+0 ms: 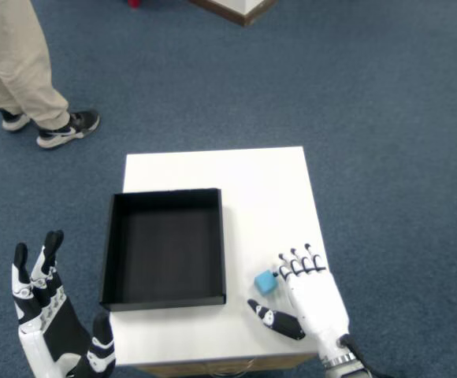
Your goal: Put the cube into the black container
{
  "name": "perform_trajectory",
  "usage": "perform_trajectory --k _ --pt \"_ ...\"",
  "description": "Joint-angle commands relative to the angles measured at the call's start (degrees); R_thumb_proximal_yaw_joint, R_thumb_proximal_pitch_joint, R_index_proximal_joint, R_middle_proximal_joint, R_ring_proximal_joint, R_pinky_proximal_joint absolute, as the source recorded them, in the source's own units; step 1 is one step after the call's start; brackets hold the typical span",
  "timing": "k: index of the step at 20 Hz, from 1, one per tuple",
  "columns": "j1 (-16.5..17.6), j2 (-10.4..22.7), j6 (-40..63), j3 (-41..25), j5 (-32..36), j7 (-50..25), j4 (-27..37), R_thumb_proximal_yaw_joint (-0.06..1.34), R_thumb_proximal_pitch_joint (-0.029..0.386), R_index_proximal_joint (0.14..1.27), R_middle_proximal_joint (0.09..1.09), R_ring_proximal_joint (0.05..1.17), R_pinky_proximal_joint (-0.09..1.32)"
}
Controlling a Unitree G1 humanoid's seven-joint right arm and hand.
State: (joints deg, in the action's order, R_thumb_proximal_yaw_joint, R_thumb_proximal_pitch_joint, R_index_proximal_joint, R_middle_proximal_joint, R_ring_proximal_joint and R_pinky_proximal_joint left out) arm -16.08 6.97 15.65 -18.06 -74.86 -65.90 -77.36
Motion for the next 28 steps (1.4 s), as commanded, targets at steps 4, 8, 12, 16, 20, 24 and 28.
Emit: perform_trajectory --k 4,8,12,16,20,24,28 --pt "-2.56 0.50 0.68 0.59 -0.41 -1.88 3.29 0.29 -0.012 0.66 0.33 0.25 0.10" --pt "-3.74 0.61 0.47 0.20 0.21 -1.27 3.50 0.29 -0.013 0.65 0.33 0.25 0.10" --pt "-4.48 0.62 0.44 -0.09 0.98 -0.59 3.23 0.29 -0.012 0.64 0.32 0.24 0.08" --pt "-5.09 0.69 -0.53 -0.53 1.57 1.15 2.11 0.31 -0.011 0.64 0.31 0.23 0.07" --pt "-5.11 0.69 -0.89 -0.71 1.48 2.06 1.07 0.31 -0.011 0.64 0.31 0.23 0.07" --pt "-4.36 0.55 -1.43 0.23 0.87 2.78 -0.30 0.30 -0.010 0.64 0.31 0.23 0.07" --pt "-3.82 0.41 -1.63 1.19 -0.02 2.87 -0.06 0.29 -0.009 0.65 0.31 0.23 0.08"
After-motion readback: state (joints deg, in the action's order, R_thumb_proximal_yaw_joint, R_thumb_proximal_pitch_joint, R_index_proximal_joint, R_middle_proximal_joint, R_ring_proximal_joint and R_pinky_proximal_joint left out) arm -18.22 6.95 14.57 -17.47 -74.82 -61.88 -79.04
